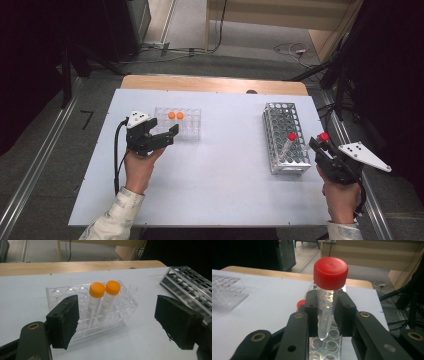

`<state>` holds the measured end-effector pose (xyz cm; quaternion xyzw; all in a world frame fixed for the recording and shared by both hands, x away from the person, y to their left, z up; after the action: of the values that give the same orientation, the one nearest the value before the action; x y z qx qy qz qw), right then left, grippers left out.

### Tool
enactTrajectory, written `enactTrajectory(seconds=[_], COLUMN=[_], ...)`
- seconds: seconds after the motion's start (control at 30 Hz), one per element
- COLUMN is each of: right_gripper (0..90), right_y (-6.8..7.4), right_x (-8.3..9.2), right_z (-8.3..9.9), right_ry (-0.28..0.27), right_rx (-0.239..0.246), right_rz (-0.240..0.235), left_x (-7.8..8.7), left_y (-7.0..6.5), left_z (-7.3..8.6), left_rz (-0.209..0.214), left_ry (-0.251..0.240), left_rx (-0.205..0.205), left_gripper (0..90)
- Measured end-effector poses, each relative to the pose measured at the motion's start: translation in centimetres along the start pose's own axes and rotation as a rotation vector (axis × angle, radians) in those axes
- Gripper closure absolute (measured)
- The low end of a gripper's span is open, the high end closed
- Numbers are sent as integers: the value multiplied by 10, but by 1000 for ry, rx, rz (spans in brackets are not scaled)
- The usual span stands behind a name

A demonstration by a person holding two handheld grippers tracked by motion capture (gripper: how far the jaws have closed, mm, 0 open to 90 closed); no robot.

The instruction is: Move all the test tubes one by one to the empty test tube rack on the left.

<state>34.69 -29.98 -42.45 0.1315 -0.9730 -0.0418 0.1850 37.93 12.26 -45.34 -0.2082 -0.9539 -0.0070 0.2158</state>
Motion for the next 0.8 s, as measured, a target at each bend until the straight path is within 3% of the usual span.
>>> enactTrajectory(seconds=[0.17,0.33,0.53,0.8], right_gripper=[714,714,714,714], right_y=[15,36,70,120], right_x=[12,12,-2,-32], right_z=[2,5,12,28], right_ry=[18,36,65,126], right_rx=[-10,18,62,112], right_rz=[-67,-116,-179,-269], left_x=[1,2,2,2], left_y=[-1,-2,0,-4], left_z=[-1,-1,-1,0], left_rz=[2,2,2,7], left_ry=[-7,-5,-6,-2], left_rx=[-2,-6,-1,-12], left_gripper=[205,204,204,203])
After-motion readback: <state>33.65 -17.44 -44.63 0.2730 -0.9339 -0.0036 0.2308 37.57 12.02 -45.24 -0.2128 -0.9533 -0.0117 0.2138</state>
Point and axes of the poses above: each handheld gripper's, and its own axes: x roughly backward along the jaws, z roughly out of its underside, y roughly to its left, the point moved 10 cm from there along -x, roughly forward along the jaws, and after that the axes turned 9 degrees about -x, right-handed, at the moved point
